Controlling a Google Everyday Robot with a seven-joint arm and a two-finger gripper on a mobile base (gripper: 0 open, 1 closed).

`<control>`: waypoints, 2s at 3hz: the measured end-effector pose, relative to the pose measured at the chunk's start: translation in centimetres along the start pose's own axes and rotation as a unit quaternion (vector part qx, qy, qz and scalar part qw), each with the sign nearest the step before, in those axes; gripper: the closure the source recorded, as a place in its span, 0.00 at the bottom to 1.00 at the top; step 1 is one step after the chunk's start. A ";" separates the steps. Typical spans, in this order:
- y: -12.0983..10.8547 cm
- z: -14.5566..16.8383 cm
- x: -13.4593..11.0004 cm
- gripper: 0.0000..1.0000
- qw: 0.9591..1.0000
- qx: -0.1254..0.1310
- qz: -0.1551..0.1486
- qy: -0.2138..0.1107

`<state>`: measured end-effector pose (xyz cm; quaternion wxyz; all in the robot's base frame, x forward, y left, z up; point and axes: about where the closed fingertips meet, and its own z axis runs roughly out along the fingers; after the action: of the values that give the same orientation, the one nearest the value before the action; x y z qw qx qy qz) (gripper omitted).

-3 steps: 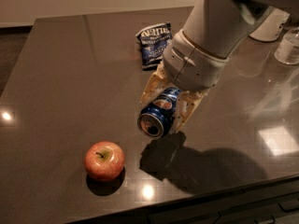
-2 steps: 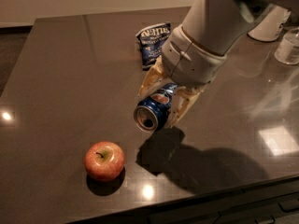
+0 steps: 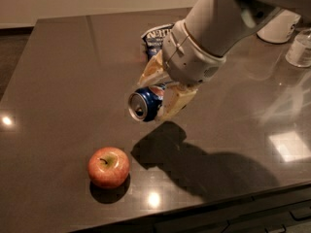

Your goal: Place pepsi can upright

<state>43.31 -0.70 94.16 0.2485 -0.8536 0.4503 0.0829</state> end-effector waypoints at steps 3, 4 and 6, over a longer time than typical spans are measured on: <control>-2.9 2.1 1.1 1.00 0.982 0.137 0.117 -0.049; -2.9 2.1 1.1 1.00 0.982 0.137 0.117 -0.049; -4.6 0.9 0.4 1.00 0.975 0.124 0.163 -0.088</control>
Offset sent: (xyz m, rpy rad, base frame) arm 0.0295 0.0096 -0.0306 0.2557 0.0357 -0.3189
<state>47.30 1.64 94.83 0.3743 -0.7202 0.5668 0.1409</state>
